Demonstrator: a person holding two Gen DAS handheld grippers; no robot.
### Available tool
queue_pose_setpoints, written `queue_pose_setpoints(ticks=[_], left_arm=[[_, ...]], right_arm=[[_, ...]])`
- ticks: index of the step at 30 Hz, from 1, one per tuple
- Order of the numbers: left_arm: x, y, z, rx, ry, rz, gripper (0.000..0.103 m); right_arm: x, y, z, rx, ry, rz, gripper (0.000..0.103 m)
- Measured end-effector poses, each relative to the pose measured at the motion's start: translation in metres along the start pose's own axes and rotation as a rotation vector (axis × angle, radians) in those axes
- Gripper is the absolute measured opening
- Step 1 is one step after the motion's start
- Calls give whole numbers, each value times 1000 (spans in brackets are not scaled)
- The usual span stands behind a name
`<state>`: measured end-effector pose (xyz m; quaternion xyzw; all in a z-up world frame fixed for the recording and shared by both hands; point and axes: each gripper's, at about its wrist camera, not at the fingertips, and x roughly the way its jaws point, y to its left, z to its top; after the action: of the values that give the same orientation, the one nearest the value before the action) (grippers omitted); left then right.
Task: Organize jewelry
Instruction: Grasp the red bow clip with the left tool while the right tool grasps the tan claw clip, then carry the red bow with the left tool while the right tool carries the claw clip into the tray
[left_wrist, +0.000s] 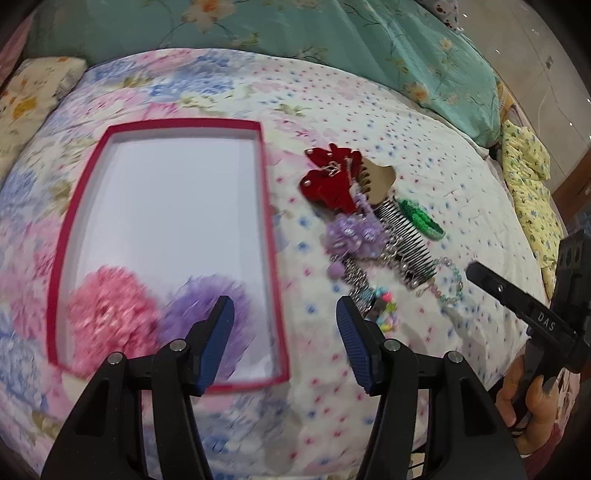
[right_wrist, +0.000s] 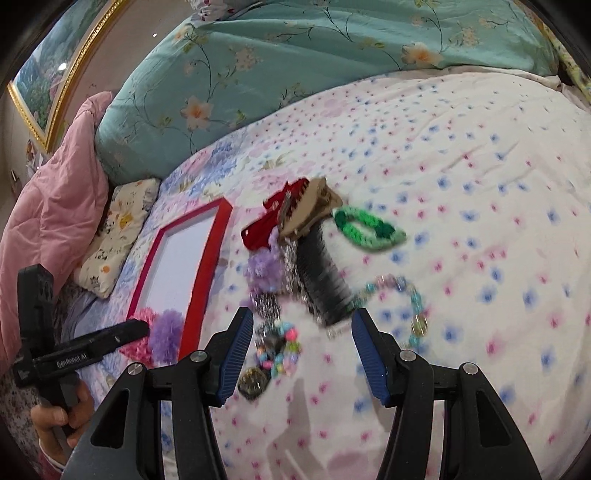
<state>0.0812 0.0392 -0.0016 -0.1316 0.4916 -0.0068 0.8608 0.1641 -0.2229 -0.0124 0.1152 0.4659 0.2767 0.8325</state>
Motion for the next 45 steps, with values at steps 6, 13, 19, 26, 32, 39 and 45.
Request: queue_pose_setpoints(ticks=[6,13,19,26,32,39,45], left_arm=[[24,-16,31,34,-4,-23,57],[64,-33,76,89,15,-12,57],[99,-45,101,135,61,2,57],[137,-57,110,187,109,27,47],[137,-65,107,229,90,-11,9],[104,-56,101,193,29,-70,2],[61,-40,92,137,-42,-101,2]], right_arm=[[28,-1,34,20,-22,2,50],[81,-15,73,63,5,-5,36],[115,-26,94,95,35,18,26],[129,-36,105,100,43,26,4],[119,-47,106,126,10,23,4],[101,-48,100,152,-23,33,4],[82,-33,92,147,-46,68,4]])
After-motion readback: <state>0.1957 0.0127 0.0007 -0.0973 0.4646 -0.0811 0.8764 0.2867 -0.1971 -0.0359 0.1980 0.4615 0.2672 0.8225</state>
